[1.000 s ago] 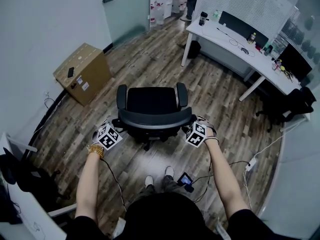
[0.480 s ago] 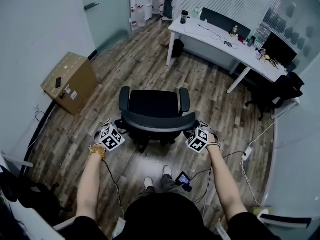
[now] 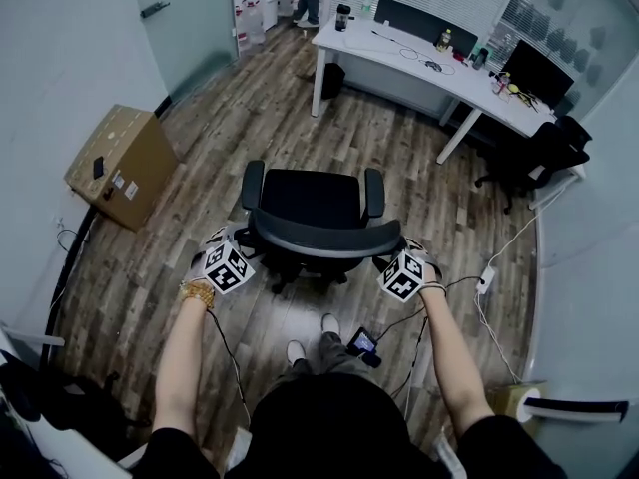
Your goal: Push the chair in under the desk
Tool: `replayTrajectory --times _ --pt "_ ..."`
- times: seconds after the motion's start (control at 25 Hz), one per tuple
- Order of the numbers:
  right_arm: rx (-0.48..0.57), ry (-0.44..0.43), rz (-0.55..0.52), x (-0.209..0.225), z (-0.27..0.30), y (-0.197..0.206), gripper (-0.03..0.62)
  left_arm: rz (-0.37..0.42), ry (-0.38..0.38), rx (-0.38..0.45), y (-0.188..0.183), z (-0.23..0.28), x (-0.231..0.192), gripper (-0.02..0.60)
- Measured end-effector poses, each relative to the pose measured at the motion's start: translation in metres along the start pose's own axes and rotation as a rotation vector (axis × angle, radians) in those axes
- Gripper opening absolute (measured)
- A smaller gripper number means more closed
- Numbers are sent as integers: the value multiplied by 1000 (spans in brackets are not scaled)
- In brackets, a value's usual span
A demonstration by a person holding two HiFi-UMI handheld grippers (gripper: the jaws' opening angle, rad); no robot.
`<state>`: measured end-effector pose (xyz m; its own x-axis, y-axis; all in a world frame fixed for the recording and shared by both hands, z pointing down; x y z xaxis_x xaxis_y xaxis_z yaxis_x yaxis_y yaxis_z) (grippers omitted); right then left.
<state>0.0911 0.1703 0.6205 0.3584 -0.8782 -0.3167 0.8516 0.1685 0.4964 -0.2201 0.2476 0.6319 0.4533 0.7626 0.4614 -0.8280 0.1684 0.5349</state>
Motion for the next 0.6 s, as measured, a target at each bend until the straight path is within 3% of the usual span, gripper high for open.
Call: replayTrajectory --times 0.6 --pt "-43 70 108 -18 -40 49 238 95 42 49 -38 15 17 327"
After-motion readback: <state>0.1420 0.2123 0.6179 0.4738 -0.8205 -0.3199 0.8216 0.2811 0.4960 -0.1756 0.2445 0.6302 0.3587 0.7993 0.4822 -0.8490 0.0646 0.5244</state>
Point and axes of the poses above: the fingertips, and each gripper's own axes: z forward along the fingers, x to its right, y out of its underside, the point moved 3 cm from there along -z, backward along the fingers, and after that the axes turned 15 degrees about z, right-handed, at the moved point
